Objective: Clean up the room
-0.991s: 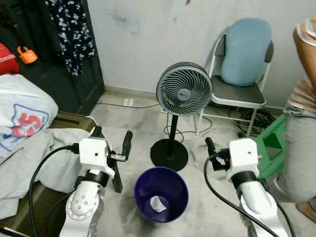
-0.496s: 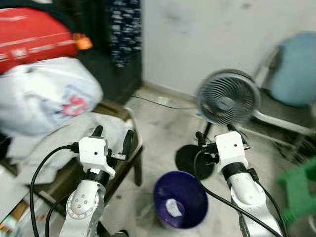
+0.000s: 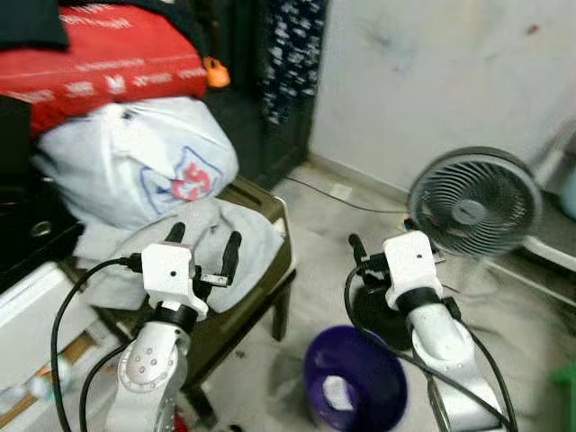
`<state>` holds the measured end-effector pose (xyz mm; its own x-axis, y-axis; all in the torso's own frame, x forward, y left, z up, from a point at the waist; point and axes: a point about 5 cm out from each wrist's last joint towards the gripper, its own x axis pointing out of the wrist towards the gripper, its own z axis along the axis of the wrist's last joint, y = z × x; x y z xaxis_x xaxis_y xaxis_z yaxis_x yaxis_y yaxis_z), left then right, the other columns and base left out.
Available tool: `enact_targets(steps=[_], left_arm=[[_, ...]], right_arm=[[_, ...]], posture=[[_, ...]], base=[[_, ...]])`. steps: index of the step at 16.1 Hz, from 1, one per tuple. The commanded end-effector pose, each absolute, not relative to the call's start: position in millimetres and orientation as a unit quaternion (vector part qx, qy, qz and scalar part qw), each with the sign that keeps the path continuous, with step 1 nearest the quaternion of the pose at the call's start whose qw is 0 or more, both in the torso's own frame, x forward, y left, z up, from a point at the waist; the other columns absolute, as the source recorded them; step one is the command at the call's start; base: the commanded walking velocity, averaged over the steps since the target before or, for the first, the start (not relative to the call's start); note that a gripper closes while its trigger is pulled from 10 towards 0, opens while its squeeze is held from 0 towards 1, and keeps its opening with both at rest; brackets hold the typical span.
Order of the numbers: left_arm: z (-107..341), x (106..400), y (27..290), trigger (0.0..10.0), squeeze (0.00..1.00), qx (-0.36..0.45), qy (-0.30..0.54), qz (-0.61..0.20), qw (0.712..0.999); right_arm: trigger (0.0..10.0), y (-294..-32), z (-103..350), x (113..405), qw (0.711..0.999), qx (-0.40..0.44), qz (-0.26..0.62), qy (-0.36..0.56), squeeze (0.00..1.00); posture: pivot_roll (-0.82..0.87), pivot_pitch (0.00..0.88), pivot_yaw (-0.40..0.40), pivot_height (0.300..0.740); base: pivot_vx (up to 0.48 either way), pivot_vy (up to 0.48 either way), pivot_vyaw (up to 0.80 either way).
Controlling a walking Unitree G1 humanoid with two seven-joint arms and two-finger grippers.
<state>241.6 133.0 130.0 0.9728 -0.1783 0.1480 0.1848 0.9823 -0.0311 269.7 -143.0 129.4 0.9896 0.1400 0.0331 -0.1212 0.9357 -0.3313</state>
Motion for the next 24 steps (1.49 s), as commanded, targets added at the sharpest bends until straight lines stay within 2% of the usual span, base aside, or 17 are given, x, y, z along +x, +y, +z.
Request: enact_targets(steps=[1,11,24], left_arm=[[129.8,240.5,129.7,10.0,0.00,-0.021,-0.071,-0.098,0.992],[132.4,244.8,132.3,10.0,0.00,0.003,-0.086,-0.079,0.993],[125.7,247.5,133.9,10.0,0.00,-0.002,-0.050,-0.046,0.998]], right_arm=[[10.0,-145.4,129.0,271.2,0.983,-0.166,0.067,-0.026,0.00],[10.0,-139.9,129.1,276.4,0.983,-0.161,0.080,-0.032,0.00],[10.0,-140.7,128.4,277.2,0.985,-0.153,0.074,-0.033,0.00]], posture=[[-0.10,0.039,-0.049,0.740],[-0.10,0.030,-0.053,0.740],[-0.10,0.041,-0.053,0.740]], base=[[0.000,0.000,0.80],[0.000,0.000,0.80],[0.000,0.000,0.80]])
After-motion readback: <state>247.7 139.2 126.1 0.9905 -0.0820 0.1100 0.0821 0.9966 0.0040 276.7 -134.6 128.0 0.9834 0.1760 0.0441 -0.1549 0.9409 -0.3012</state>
